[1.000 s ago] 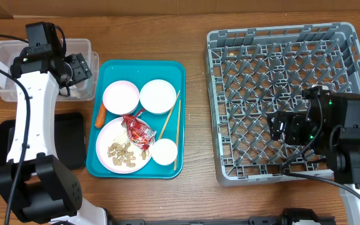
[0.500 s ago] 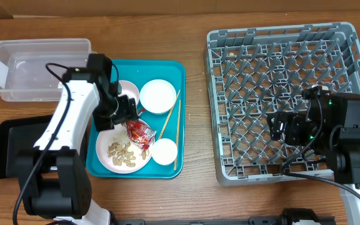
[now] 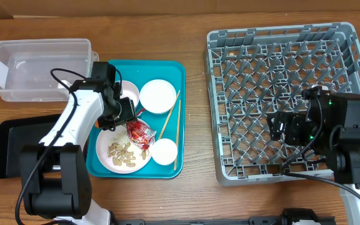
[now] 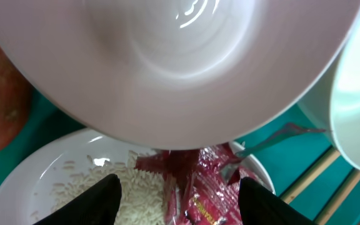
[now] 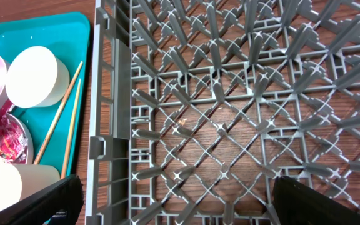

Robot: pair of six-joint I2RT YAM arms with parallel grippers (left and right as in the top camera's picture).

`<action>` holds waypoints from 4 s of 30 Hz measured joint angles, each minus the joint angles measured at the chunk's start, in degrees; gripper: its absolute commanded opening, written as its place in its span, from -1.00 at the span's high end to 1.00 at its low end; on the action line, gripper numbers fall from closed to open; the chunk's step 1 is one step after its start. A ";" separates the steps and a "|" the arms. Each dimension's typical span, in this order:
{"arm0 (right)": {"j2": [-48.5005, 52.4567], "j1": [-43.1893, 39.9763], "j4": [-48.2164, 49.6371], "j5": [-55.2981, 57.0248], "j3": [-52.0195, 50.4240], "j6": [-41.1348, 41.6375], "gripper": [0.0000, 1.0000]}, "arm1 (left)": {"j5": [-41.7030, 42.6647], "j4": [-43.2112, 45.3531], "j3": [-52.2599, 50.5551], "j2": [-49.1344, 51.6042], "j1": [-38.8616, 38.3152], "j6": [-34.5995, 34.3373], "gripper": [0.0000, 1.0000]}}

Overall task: Sort waste into correct bins and load items into the dishwasher
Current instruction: 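Grasp the red snack wrapper on the plate with the left gripper, then carry the red wrapper to the clear bin and release it, then grasp the white cup on the teal tray with the left gripper, then hand the white cup from the left gripper to the right gripper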

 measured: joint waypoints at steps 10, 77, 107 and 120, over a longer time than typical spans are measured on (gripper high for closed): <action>0.00 0.00 0.00 0.07 0.00 0.00 -1.00 | -0.24 3.48 -1.62 0.00 0.00 -0.35 0.50; 0.11 0.00 -0.52 0.02 0.02 0.00 -1.00 | 7.56 -30.56 11.69 -1.14 -15.43 2.40 -0.33; 3.82 0.00 10.08 -5.95 0.11 -0.87 -1.00 | 32.20 -14.71 21.40 -1.20 -4.35 9.27 0.92; 22.47 -0.02 19.19 -54.97 0.42 -20.41 -1.00 | 65.31 -5.53 21.40 -1.18 -10.84 12.76 0.92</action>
